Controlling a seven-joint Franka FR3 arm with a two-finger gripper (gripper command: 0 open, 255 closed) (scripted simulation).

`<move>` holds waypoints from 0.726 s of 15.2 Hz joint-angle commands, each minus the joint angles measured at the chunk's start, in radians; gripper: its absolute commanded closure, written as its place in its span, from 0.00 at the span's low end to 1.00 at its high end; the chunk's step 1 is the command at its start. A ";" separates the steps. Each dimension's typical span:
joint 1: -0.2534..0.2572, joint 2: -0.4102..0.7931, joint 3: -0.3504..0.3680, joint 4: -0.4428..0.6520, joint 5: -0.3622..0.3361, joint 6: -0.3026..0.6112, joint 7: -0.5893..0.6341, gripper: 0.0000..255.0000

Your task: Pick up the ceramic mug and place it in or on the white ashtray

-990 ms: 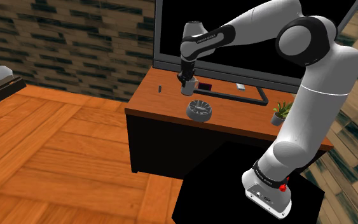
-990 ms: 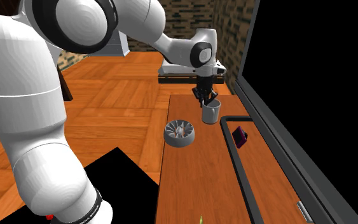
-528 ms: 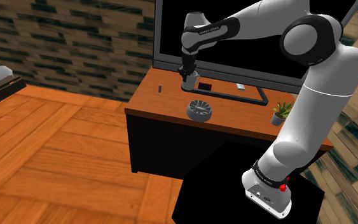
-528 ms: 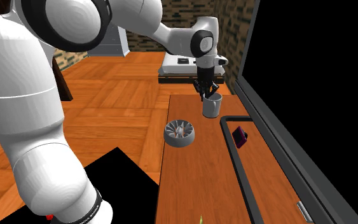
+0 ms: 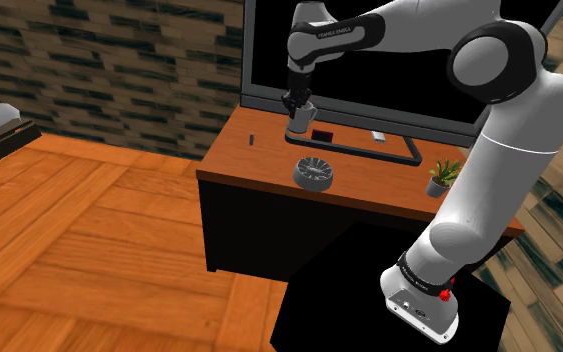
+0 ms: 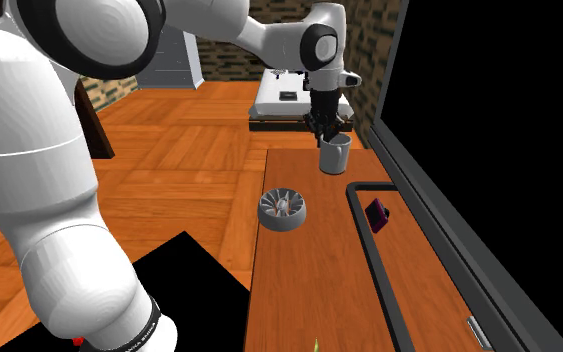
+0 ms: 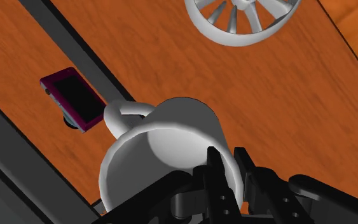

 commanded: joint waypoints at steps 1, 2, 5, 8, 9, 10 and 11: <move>0.000 -0.004 0.000 0.023 0.000 -0.027 -0.003 1.00; 0.000 -0.004 0.000 0.022 0.000 -0.027 -0.003 1.00; 0.010 -0.125 0.006 -0.118 -0.009 -0.009 0.019 1.00; 0.020 -0.244 0.016 -0.243 -0.015 -0.003 0.040 1.00; 0.022 -0.283 0.020 -0.282 -0.017 -0.004 0.047 1.00; 0.025 -0.322 0.024 -0.320 -0.018 -0.005 0.055 1.00; 0.028 -0.361 0.028 -0.356 -0.019 -0.009 0.062 1.00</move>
